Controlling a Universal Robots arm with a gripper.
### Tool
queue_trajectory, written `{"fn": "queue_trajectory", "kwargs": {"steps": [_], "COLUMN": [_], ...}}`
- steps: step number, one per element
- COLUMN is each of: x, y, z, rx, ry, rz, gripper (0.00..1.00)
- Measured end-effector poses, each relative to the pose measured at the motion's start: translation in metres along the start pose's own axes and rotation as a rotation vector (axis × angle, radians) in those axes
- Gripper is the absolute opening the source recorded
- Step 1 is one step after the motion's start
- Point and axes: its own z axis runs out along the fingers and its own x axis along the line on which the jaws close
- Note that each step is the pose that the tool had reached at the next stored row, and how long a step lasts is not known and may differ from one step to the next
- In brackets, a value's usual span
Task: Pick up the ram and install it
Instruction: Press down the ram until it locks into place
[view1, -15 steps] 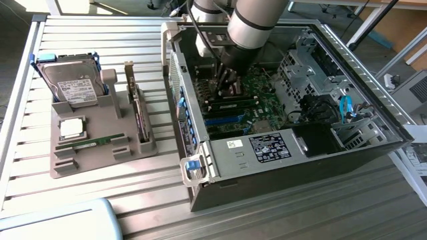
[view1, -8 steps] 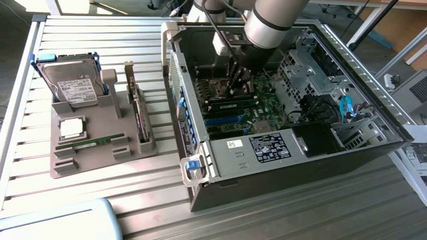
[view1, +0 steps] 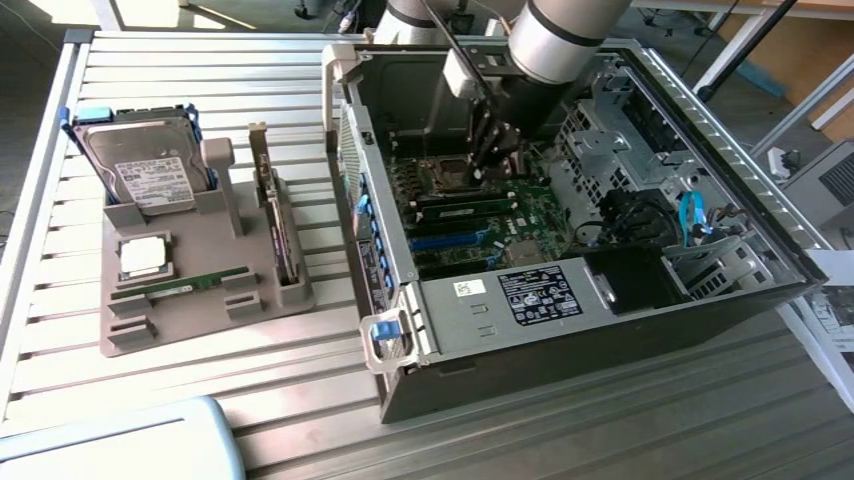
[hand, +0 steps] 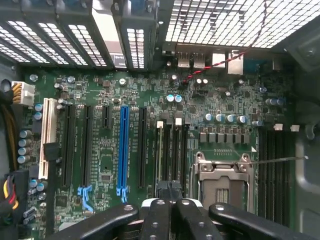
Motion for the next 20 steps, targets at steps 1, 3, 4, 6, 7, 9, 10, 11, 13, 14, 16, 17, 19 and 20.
{"fn": "queue_trajectory", "kwargs": {"steps": [1,3,4,6,7,9,10,11,13,14,16,17,19,20], "x": [0.0,0.0,0.0,0.0,0.0,0.0,0.0,0.0,0.0,0.0,0.0,0.0,0.0,0.0], "y": [-0.0011,-0.0053,-0.0072,-0.0116,-0.0137,-0.0182,-0.0213,-0.0238,-0.0289,-0.0313,-0.0345,-0.0364,-0.04,-0.0423], "z": [-0.0016,-0.0038,-0.0043,-0.0054,-0.006,-0.0071,-0.008,-0.0086,-0.0105,-0.0117,-0.0136,-0.0148,-0.0167,-0.0177], "rx": [-0.0002,-0.0022,-0.0032,-0.0057,-0.0069,-0.0094,-0.0112,-0.0126,-0.0153,-0.0162,-0.0173,-0.0179,-0.0192,-0.02], "ry": [-0.0009,-0.004,-0.0066,-0.0128,-0.0153,-0.0202,-0.0221,-0.0236,-0.0271,-0.0288,-0.0305,-0.031,-0.0316,-0.0318], "rz": [0.0,0.0,-0.001,-0.001,-0.001,-0.002,-0.002,-0.002,-0.002,-0.002,-0.002,-0.002,-0.002,-0.002], "gripper": [0.11,0.11,0.11,0.11,0.11,0.11,0.11,0.11,0.11,0.11,0.11,0.11,0.11,0.11]}}
